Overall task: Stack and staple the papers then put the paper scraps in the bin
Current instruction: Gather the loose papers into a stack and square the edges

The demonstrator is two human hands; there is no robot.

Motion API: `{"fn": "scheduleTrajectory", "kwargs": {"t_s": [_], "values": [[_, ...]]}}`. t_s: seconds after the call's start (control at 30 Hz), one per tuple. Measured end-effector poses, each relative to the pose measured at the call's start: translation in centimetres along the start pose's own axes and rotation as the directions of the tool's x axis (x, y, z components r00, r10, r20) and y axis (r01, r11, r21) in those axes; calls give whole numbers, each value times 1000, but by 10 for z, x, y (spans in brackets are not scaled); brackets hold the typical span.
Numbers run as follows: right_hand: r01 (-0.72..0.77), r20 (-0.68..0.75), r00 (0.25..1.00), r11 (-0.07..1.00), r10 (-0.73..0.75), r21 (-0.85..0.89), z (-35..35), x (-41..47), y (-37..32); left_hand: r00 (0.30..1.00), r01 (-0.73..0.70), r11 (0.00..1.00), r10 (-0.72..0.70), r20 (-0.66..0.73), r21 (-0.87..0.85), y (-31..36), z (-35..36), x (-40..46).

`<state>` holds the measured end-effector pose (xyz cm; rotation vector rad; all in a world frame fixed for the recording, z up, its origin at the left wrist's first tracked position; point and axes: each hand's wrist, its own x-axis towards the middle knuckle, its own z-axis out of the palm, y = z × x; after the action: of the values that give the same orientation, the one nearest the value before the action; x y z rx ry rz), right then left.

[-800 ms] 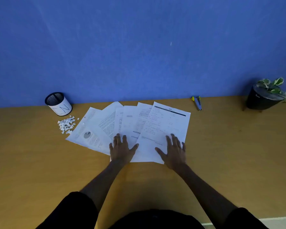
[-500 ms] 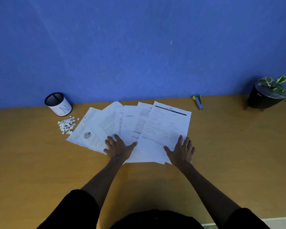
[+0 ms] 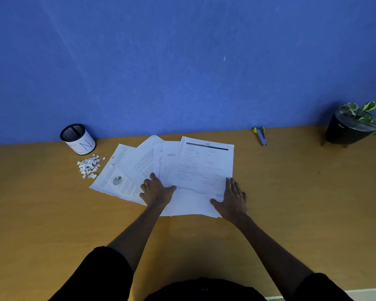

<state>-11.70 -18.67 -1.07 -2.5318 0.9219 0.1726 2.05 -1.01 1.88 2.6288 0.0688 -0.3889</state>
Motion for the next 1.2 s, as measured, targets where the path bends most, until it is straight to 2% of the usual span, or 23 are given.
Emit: {"fn": "scheduleTrajectory", "kwargs": {"t_s": [0.1, 0.23, 0.3, 0.4, 0.5, 0.67, 0.8, 0.87, 0.9, 1.0, 1.07, 1.13, 1.2], "values": [[48, 19, 999, 999, -48, -18, -2, 0, -1, 1000, -14, 996, 13, -10, -84, 3, -6, 2], [69, 33, 997, 998, -68, -6, -3, 0, -2, 998, -25, 916, 47, 45, -400, 6, -11, 5], [81, 38, 996, 997, -81, -7, -3, 0, -2, 995, -6, 876, 55, 87, -482, 5, -13, 5], [81, 45, 996, 997, -81, 3, -3, 1, -2, 971, 50, 840, 86, 223, -540, 2, -11, 6], [88, 42, 995, 996, -89, 17, -5, 2, -2, 934, 59, 848, 140, 330, -526, -2, -3, 5], [80, 8, 997, 994, -80, 73, -7, 5, -1, 915, 49, 838, 180, 360, -543, 3, -3, -4], [-48, -70, 995, 965, 68, 256, -17, 11, 0, 898, 25, 786, 254, 360, -617, 4, -14, -4], [-135, -25, 986, 891, 162, 433, -26, 16, -3, 893, 7, 755, 291, 345, -655, 3, -20, -4], [-173, 25, 981, 815, 192, 553, -33, 18, -6, 890, -1, 737, 308, 335, -676, 3, -23, -4], [-213, 171, 976, 423, 135, 881, -53, 21, -11, 881, 8, 684, 339, 329, -729, 0, -31, -5], [-191, 181, 982, 264, 59, 946, -64, 22, -15, 873, 19, 676, 348, 342, -737, -1, -34, -5], [-167, 159, 986, 199, 55, 966, -75, 20, -22, 862, 12, 678, 365, 351, -735, 0, -39, -5], [-111, 101, 993, 212, 59, 971, -85, 16, -30, 854, -28, 690, 393, 341, -724, 5, -45, -6]]}}
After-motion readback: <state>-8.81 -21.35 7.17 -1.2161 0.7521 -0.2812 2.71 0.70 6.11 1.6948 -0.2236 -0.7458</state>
